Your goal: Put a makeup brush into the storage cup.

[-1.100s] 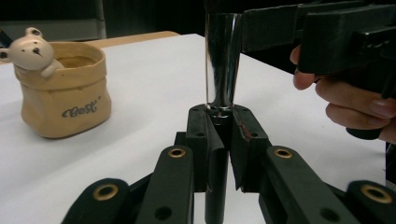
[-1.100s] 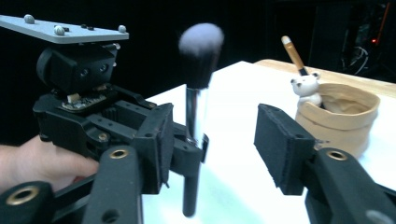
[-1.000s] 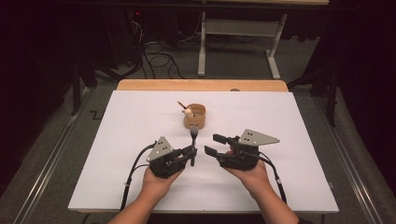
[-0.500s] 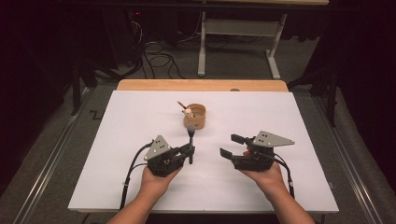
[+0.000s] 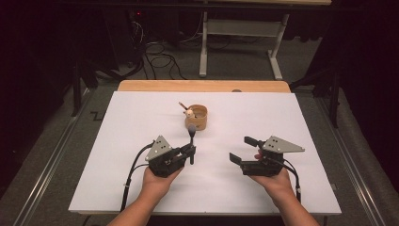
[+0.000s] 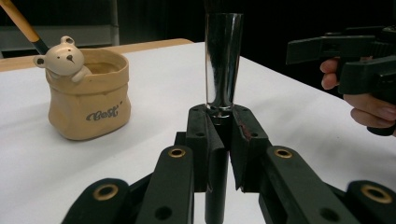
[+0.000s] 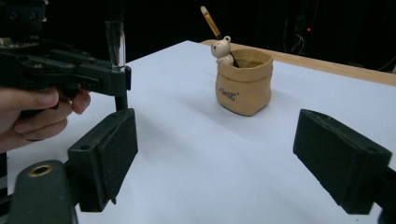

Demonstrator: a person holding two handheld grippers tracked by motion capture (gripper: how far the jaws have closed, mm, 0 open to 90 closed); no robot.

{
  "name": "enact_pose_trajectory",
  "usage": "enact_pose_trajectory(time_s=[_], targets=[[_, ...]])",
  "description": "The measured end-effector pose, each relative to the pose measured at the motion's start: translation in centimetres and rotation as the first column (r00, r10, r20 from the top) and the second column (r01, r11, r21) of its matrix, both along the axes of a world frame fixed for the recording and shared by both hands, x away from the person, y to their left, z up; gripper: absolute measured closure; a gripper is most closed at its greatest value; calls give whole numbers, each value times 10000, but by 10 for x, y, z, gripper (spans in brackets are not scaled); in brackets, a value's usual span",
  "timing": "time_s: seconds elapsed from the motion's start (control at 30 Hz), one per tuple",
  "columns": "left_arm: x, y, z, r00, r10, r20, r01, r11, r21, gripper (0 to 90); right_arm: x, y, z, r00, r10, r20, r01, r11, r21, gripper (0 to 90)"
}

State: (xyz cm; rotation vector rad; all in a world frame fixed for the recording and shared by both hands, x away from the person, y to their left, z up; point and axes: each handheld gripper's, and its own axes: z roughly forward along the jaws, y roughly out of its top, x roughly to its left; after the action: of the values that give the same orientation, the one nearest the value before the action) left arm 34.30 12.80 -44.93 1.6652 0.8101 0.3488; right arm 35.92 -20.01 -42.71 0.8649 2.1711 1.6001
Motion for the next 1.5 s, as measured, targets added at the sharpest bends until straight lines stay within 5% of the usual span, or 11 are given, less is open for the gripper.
enact_pose_trajectory(time_s=[0.3,0.73,1.5], targets=[[8,3,11,9985,469,282,-471,9989,68,791,-1,-6,-4,9995,-273,157,275,9996,-87,2],[31,7,15,9948,1001,210,-1001,9950,15,791,0,-9,-9,9993,-382,50,382,9991,-155,2],[83,-12,21,9882,1533,31,-1533,9881,-123,790,2,-10,-12,9991,-406,-133,403,9990,-192,10]])
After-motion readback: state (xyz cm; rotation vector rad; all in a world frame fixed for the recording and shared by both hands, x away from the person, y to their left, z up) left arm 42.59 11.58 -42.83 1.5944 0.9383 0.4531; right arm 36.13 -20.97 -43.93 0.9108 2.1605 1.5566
